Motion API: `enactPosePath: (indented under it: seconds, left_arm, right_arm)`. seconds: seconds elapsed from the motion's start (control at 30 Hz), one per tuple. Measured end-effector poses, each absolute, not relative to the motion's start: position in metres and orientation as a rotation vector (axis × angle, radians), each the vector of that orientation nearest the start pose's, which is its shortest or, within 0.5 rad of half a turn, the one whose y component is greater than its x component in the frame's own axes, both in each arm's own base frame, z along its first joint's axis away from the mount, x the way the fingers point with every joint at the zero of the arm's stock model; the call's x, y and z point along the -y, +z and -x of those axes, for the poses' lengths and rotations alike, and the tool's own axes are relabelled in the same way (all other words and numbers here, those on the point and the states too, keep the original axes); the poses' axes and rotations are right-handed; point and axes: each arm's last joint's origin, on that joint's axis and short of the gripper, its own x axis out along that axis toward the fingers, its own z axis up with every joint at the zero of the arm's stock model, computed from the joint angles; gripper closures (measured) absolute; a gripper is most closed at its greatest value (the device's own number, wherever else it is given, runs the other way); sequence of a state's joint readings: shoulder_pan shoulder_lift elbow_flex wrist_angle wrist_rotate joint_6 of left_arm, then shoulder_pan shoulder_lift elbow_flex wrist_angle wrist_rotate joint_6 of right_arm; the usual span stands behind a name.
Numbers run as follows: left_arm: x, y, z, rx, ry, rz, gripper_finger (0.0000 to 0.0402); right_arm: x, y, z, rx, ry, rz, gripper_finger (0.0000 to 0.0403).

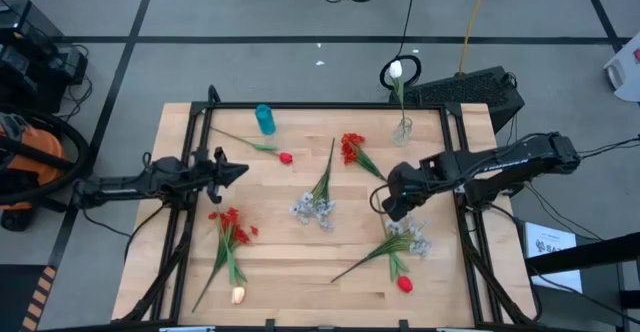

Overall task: Sort flowers into vase by color
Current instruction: Put the top red flower into the blue vase

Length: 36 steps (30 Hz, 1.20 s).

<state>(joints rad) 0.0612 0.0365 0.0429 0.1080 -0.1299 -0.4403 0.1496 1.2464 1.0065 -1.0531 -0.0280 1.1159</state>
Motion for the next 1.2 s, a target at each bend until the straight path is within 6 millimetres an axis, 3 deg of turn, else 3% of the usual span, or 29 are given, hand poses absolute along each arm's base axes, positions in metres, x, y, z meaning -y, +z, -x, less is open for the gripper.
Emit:
enactPosePath:
  seconds: [0.23, 0.43, 0.83, 1.0, 1.2]
  left_arm:
    - [-0.014, 0.206, -0.106, 0.097, 0.301, 0.461, 0.0398]
    - [-0.017, 0.237, -0.131, -0.012, 0.329, 0.446, 0.04]
    - [-0.03, 0.298, -0.198, -0.518, 0.362, 0.207, 0.04]
    - [-0.031, 0.304, -0.232, -0.583, 0.238, 0.131, 0.0381]
    - [-0.034, 0.294, -0.26, -0.658, 0.242, 0.166, 0.0351]
  right_arm:
    - [-0.033, 0.261, -0.211, -1.215, -0.559, -0.761, 0.0403]
    - [-0.034, 0.258, -0.21, -1.226, -0.517, -0.652, 0.0403]
    - [-0.049, 0.205, -0.193, -1.35, -0.429, -0.556, 0.0403]
    - [-0.052, 0.196, -0.191, -1.342, -0.416, -0.551, 0.0403]
    - [-0.055, 0.196, -0.192, -1.337, -0.373, -0.511, 0.0403]
